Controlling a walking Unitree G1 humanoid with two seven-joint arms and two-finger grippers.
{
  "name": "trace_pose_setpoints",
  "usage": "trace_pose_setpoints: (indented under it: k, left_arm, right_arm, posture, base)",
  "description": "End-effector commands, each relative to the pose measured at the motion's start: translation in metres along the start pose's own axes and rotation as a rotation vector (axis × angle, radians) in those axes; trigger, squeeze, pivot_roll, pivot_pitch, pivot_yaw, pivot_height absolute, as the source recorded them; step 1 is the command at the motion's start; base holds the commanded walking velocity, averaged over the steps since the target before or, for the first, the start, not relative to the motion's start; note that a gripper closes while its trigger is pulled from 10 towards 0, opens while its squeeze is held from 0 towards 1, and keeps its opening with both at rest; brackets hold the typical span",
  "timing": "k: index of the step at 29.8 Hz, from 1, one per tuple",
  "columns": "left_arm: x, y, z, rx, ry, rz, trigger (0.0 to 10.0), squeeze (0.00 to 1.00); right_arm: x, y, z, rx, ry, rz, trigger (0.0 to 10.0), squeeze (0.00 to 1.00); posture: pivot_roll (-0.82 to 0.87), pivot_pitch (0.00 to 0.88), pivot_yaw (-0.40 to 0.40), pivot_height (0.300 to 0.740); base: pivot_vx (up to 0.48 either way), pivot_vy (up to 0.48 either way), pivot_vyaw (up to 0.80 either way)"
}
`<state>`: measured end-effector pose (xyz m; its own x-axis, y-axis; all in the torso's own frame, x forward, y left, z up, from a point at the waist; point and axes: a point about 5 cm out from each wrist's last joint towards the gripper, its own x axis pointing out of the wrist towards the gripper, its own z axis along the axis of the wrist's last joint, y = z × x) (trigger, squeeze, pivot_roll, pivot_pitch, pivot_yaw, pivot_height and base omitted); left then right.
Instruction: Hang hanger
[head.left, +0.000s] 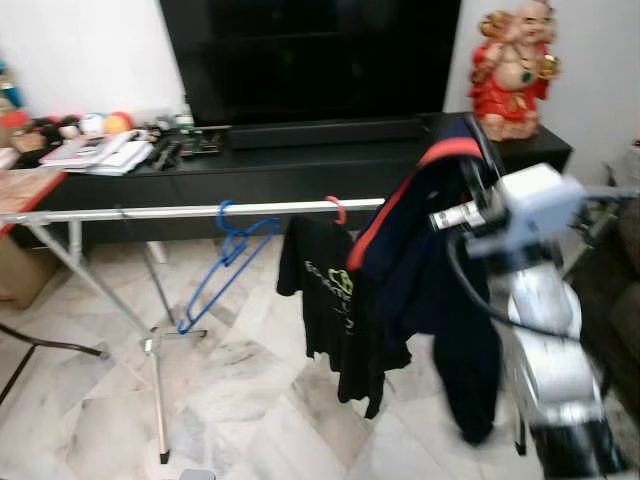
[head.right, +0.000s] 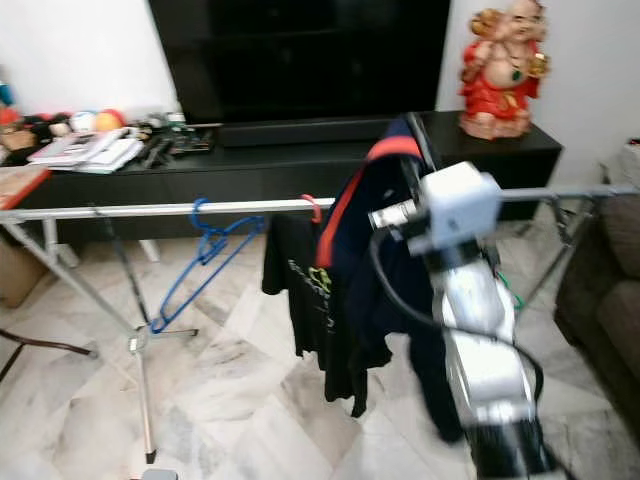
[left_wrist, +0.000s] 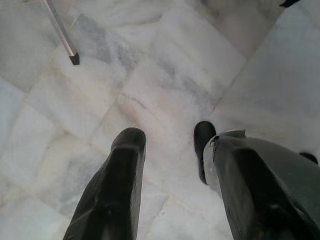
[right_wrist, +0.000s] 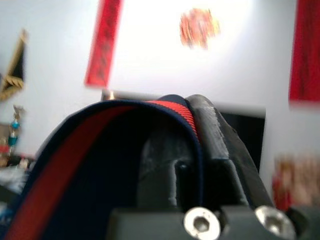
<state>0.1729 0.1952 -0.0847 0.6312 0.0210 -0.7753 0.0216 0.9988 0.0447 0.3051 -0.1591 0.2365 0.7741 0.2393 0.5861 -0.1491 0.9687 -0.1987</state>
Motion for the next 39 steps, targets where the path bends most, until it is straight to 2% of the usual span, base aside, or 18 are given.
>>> trace_pose_setpoints:
  k: [1, 2, 3, 5, 7, 9, 12, 13, 14, 15, 16, 20, 23, 26, 29, 33, 39]
  left_arm:
    - [-0.001, -0.001, -0.004, 0.027, 0.021, -0.01, 10.0, 0.0]
    - [-0.001, -0.001, -0.004, 0.029, 0.022, -0.01, 10.0, 0.0]
    - [-0.001, 0.0, -0.005, 0.033, 0.025, -0.011, 10.0, 0.0]
    - [-0.001, 0.0, -0.005, 0.035, 0.026, -0.011, 10.0, 0.0]
    - [-0.001, 0.001, -0.005, 0.037, 0.027, -0.011, 10.0, 0.0]
    - [-0.001, 0.002, -0.004, 0.039, 0.026, -0.011, 10.0, 0.0]
    - [0.0, 0.003, -0.001, 0.04, 0.02, -0.01, 10.0, 0.0]
    - [0.0, 0.004, -0.001, 0.04, 0.019, -0.009, 10.0, 0.0]
    - [0.0, 0.004, 0.0, 0.042, 0.017, -0.006, 10.0, 0.0]
    - [0.0, 0.004, 0.0, 0.042, 0.017, -0.005, 10.0, 0.0]
    - [0.0, 0.004, 0.0, 0.042, 0.017, -0.005, 10.0, 0.0]
    - [0.0, 0.004, 0.0, 0.016, 0.016, 0.011, 10.0, 0.0]
    - [0.0, 0.005, 0.0, -0.002, 0.013, 0.02, 10.0, 0.0]
    - [0.0, 0.006, 0.001, -0.008, 0.01, 0.025, 10.0, 0.0]
    - [0.0, 0.006, 0.001, -0.01, 0.009, 0.025, 10.0, 0.0]
    - [0.0, 0.003, 0.001, -0.004, 0.007, 0.012, 10.0, 0.0]
    - [0.001, 0.001, 0.003, -0.002, 0.003, 0.003, 10.0, 0.0]
  right_arm:
    - [-0.007, -0.015, 0.003, 0.033, -0.003, -0.066, 10.0, 0.0]
    - [-0.011, -0.016, 0.0, 0.043, 0.011, -0.07, 10.0, 0.0]
    - [-0.025, -0.017, -0.008, 0.072, 0.061, -0.077, 10.0, 0.0]
    - [-0.03, -0.017, -0.01, 0.085, 0.08, -0.075, 10.0, 0.0]
    - [-0.043, -0.011, -0.023, 0.132, 0.157, -0.038, 10.0, 0.0]
    - [-0.058, -0.006, -0.042, 0.133, 0.257, -0.01, 10.0, 0.0]
    - [-0.093, 0.0, -0.091, 0.182, 0.485, -0.041, 10.0, 0.0]
    - [-0.1, 0.002, -0.101, 0.198, 0.531, -0.048, 10.0, 0.0]
    - [-0.118, 0.008, -0.124, 0.232, 0.654, -0.069, 10.0, 0.0]
    - [-0.125, 0.011, -0.132, 0.237, 0.699, -0.074, 10.0, 0.0]
    - [-0.125, 0.011, -0.132, 0.237, 0.699, -0.074, 10.0, 0.0]
    - [-0.174, 0.024, -0.166, 0.305, 0.99, -0.189, 10.0, 0.0]
    - [-0.206, 0.032, -0.176, 0.33, 1.157, -0.255, 10.0, 0.0]
    - [-0.231, 0.035, -0.178, 0.313, 1.265, -0.274, 10.0, 0.0]
    - [-0.239, 0.034, -0.177, 0.319, 1.286, -0.305, 10.0, 0.0]
    - [-0.269, 0.027, -0.176, 0.342, 1.335, -0.46, 10.0, 0.0]
    - [-0.289, 0.026, -0.173, 0.305, 1.406, -0.476, 10.0, 0.0]
  posture:
    - [0.0, 0.042, 0.066, 0.74]
    - [0.0, 0.042, 0.066, 0.74]
    - [-0.01, 0.046, 0.068, 0.74]
    - [-0.01, 0.046, 0.068, 0.74]
    - [-0.01, 0.046, 0.068, 0.74]
    - [-0.01, 0.045, 0.068, 0.74]
    - [-0.01, 0.042, 0.066, 0.74]
    - [-0.01, 0.042, 0.067, 0.74]
    - [-0.01, 0.038, 0.068, 0.74]
    - [-0.01, 0.038, 0.068, 0.74]
    - [-0.01, 0.038, 0.068, 0.74]
    - [0.02, 0.029, 0.064, 0.74]
    - [0.02, 0.024, 0.062, 0.74]
    - [0.02, 0.02, 0.058, 0.74]
    - [0.02, 0.017, 0.058, 0.74]
    - [0.01, 0.014, 0.063, 0.74]
    - [0.01, 0.001, 0.059, 0.74]
  base:
    - [0.0, 0.0, 0.0]
    - [0.0, 0.0, 0.0]
    - [0.0, 0.0, 0.0]
    - [0.0, 0.0, 0.0]
    - [0.0, 0.0, 0.0]
    - [0.0, 0.0, 0.0]
    - [0.0, 0.0, 0.0]
    - [0.0, 0.0, 0.0]
    - [0.0, 0.0, 0.0]
    - [0.0, 0.0, 0.0]
    - [0.0, 0.0, 0.0]
    - [0.0, 0.0, 0.0]
    - [0.0, 0.0, 0.0]
    - [0.0, 0.0, 0.0]
    - [0.0, 0.0, 0.0]
    - [0.0, 0.0, 0.0]
    - [0.0, 0.0, 0.0]
